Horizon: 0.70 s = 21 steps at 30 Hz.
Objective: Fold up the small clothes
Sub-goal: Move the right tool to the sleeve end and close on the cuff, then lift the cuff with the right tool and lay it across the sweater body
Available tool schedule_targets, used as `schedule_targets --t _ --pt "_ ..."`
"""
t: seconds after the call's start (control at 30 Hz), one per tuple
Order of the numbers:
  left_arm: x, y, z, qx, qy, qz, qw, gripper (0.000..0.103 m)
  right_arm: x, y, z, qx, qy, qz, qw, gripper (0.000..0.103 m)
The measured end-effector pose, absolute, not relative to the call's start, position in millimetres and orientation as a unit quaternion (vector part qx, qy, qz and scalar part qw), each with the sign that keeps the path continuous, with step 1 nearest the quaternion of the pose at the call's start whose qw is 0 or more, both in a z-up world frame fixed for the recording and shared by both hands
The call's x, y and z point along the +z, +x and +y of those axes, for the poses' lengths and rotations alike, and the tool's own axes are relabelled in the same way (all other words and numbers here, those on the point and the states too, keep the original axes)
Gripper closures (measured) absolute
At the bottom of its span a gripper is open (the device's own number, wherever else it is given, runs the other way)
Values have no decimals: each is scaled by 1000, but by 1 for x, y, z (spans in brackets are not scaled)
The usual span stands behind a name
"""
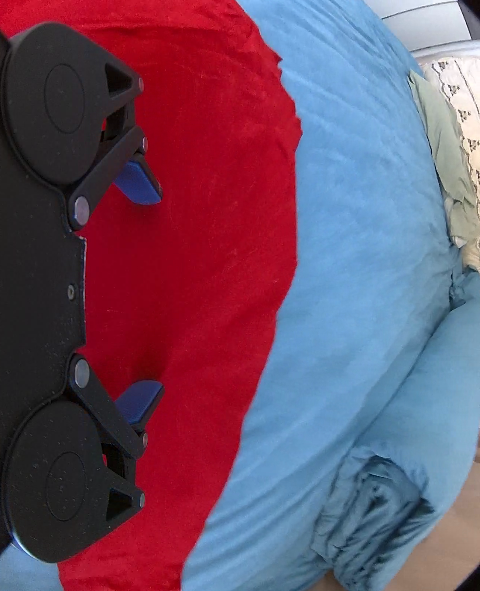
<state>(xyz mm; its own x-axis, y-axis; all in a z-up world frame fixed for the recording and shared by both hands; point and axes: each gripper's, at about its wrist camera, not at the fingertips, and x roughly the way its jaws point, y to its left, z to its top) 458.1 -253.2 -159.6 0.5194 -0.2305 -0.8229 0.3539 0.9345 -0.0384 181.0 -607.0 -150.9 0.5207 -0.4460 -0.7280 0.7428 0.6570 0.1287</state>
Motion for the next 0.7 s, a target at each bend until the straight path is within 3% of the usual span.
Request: schedule_targets --t 0.2,0.23,0.33,0.5,0.7 --pt "-170 455 -259 -164 93 441 878 0 -160 186 -617 -349 246 305 852 32" --pt "-169 455 -259 -164 91 442 877 0 -160 187 -617 -347 248 302 852 39" --pt "-167 455 -256 -164 86 446 876 0 -161 194 -617 -335 254 295 858 78" --pt "-154 453 -242 -160 79 443 879 0 -137 205 -600 -326 233 265 877 80" --pt "-121 451 -187 -137 66 429 891 0 -65 251 -549 -243 206 218 923 80"
